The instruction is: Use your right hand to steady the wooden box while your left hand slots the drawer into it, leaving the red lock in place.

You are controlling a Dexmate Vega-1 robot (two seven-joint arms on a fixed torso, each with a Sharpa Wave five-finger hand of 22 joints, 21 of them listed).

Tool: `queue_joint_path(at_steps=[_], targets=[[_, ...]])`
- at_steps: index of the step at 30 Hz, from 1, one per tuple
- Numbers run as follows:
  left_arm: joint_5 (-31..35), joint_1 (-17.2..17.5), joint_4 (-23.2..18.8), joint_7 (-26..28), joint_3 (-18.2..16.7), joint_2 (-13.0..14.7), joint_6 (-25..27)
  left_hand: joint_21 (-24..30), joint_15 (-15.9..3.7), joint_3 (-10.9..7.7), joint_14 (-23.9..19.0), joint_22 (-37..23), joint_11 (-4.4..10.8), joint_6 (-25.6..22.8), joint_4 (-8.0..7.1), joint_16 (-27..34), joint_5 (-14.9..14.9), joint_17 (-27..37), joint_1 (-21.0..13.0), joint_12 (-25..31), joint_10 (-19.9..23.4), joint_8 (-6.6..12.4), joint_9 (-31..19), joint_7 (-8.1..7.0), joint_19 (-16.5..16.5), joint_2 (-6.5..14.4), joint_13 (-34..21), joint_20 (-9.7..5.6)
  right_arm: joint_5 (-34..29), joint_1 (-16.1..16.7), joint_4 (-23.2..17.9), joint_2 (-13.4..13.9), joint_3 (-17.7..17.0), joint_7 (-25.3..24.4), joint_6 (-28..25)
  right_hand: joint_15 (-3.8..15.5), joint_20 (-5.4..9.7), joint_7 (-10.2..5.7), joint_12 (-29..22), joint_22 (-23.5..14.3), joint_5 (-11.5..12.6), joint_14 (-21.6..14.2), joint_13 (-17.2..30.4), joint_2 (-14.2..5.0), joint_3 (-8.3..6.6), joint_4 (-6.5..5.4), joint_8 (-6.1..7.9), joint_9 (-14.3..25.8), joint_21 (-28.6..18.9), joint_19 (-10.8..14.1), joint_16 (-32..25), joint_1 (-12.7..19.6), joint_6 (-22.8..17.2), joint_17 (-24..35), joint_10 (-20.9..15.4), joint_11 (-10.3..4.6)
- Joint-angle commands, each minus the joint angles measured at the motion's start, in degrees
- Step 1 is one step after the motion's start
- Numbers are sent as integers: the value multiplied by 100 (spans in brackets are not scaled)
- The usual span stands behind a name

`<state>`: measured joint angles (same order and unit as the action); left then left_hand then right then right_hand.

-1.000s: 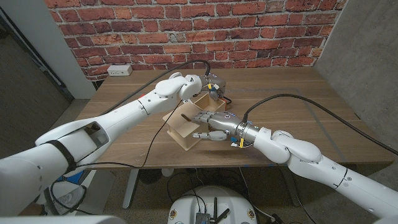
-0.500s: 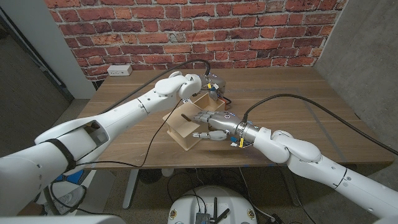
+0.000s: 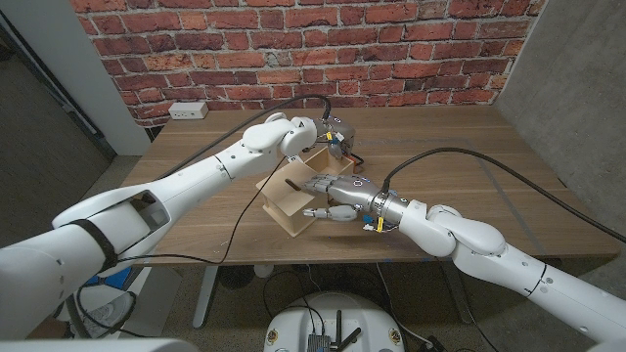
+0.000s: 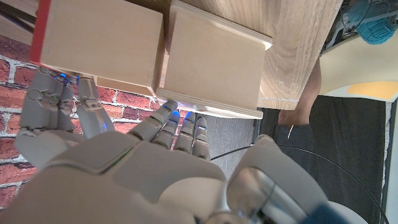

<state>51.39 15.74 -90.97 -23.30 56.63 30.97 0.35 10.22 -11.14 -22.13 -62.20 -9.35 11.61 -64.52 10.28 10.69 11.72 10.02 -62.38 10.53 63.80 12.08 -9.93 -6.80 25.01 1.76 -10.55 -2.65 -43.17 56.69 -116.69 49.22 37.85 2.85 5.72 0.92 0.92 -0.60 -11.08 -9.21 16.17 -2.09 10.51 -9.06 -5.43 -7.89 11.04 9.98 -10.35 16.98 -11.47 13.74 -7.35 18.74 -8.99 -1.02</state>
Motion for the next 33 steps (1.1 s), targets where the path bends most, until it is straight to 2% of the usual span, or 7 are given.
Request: queue_joint_path(at_steps=[1, 16, 24, 33], targets=[[-27, 20, -68, -110, -26, 39, -23, 28, -283, -21, -54, -16, -6, -117, -36, 31, 52, 24, -213, 21, 70, 29, -92, 51, 39, 264, -5, -878, 59, 33, -20, 42, -55, -14, 31, -4, 4, -7, -25, -33, 38, -68, 34, -53, 4, -37, 33, 35, -37, 50, -43, 32, -46, 14, -45, 7], [24, 86, -153, -90, -70, 84, -5, 28, -284, -20, -52, -16, -6, -120, -37, 30, 53, 24, -213, 22, 76, 29, -92, 50, 36, 268, -6, -877, 190, 116, -57, 77, -85, 78, -54, -4, 4, -7, -25, -33, 38, -68, 34, -53, 4, -37, 33, 35, -37, 50, -43, 32, -46, 14, -45, 7], [44, 127, -235, -86, -114, 130, 3, 28, -284, -18, -51, -16, -5, -118, -36, 30, 53, 24, -214, 21, 72, 28, -92, 41, 34, 266, -5, -877, -150, 135, -184, 84, -15, 59, -146, -4, 4, -7, -25, -33, 38, -68, 34, -53, 4, -37, 33, 35, -37, 50, -43, 32, -46, 14, -45, 7], [73, 204, -344, -55, -182, 194, 40, 28, -283, -18, -57, -16, -7, -105, -39, 32, 54, 25, -212, 20, 70, 23, -92, 56, 32, 273, -6, -876, -402, 116, -343, 82, 41, 250, -243, -4, 4, -7, -25, -33, 38, -68, 34, -53, 4, -37, 33, 35, -37, 50, -43, 32, -46, 14, -45, 7]])
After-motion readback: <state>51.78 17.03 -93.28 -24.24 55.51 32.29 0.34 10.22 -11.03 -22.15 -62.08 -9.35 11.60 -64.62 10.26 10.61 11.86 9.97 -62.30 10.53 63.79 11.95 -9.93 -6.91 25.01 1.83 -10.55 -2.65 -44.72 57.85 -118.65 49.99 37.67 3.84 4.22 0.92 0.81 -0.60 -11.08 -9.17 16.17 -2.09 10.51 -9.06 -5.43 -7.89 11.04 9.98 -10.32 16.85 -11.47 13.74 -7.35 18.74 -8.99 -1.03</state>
